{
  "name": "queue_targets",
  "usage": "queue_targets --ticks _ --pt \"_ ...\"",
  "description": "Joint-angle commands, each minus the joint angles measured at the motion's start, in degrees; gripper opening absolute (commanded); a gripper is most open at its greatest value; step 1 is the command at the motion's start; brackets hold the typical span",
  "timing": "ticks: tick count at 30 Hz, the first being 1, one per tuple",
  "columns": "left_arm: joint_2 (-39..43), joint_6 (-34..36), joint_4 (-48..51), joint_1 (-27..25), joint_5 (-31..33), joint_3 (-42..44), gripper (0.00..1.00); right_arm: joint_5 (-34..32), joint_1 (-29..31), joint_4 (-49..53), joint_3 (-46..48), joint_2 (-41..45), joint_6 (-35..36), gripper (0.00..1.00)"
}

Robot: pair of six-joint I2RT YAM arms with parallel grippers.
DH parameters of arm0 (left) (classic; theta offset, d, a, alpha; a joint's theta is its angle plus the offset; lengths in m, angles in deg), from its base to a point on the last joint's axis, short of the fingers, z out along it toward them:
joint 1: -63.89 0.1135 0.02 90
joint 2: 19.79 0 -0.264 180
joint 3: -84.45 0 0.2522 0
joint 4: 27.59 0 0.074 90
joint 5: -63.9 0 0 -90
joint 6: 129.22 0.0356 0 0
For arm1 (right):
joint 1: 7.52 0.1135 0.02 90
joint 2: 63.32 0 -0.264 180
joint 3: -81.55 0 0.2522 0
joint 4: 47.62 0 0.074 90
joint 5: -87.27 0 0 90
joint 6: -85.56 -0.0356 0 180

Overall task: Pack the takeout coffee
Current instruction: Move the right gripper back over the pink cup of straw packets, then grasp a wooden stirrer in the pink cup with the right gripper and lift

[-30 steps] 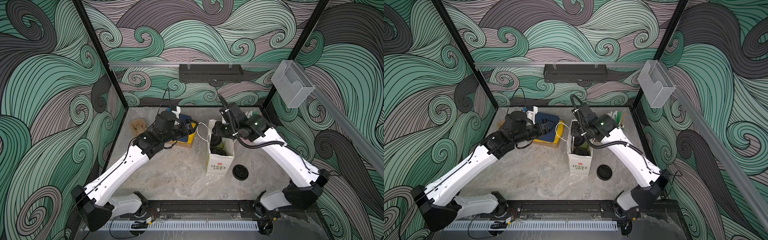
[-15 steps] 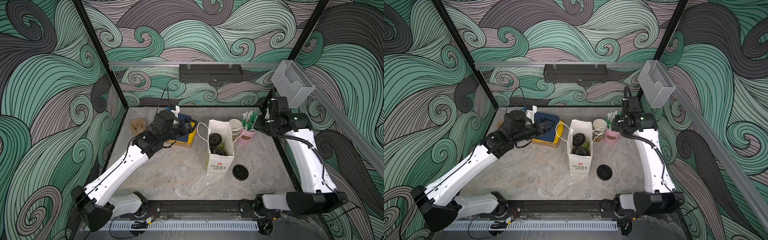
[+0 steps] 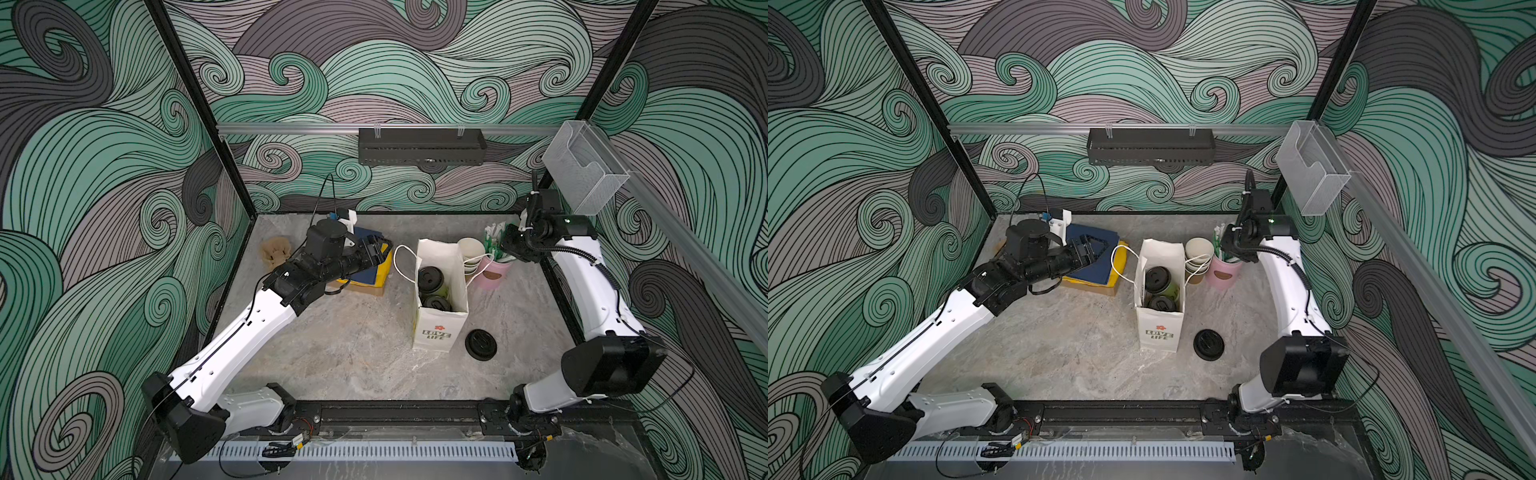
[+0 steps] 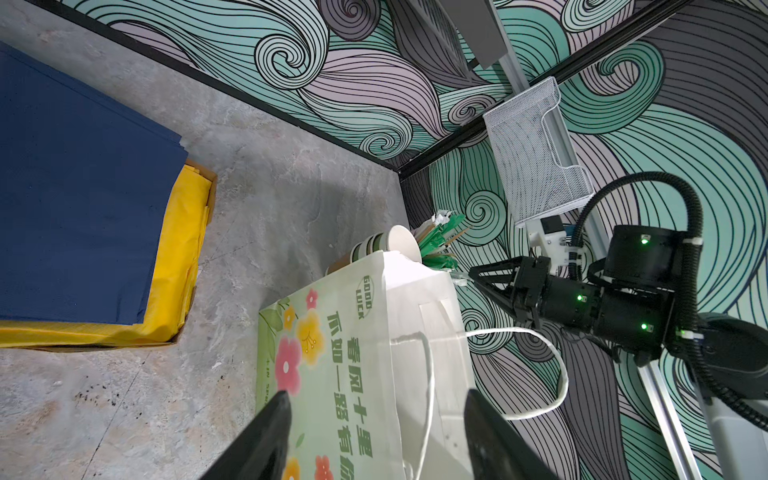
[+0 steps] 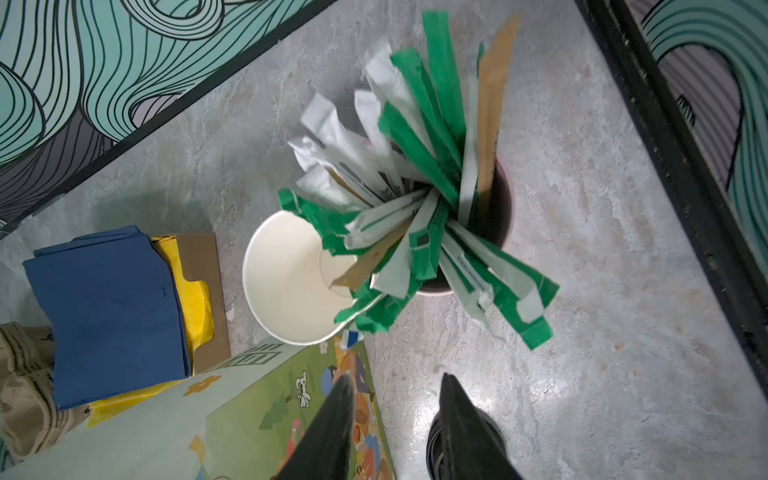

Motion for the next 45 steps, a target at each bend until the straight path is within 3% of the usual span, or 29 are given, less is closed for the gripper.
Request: queue_targets --ticks 1,14,26,36,45 --pt "-0.4 1.0 -0.7 0.6 -1.1 -1.8 0.68 -4.7 -0.2 2.4 -5.5 -2.9 4.9 0.35" --pt "-0.3 1.3 -0.5 1.6 -1.0 -1.8 0.68 -9.3 -6.4 3.7 -19.0 -14.7 7.1 0.39" --pt "-0.1 1.4 -0.2 2.5 -1.3 -1.8 0.68 -5.8 -7.1 3.8 -22.9 -21.6 6.1 0.32" --pt "0.0 1.3 -0.4 2.8 -1.8 -1.6 0.68 -6.1 -7.2 3.8 -22.6 -22.5 6.3 0.18" --pt "0.2 1.1 -0.5 2.9 -2.0 -1.5 0.67 -6.7 -7.2 4.5 -24.2 -24.5 6.9 0.17"
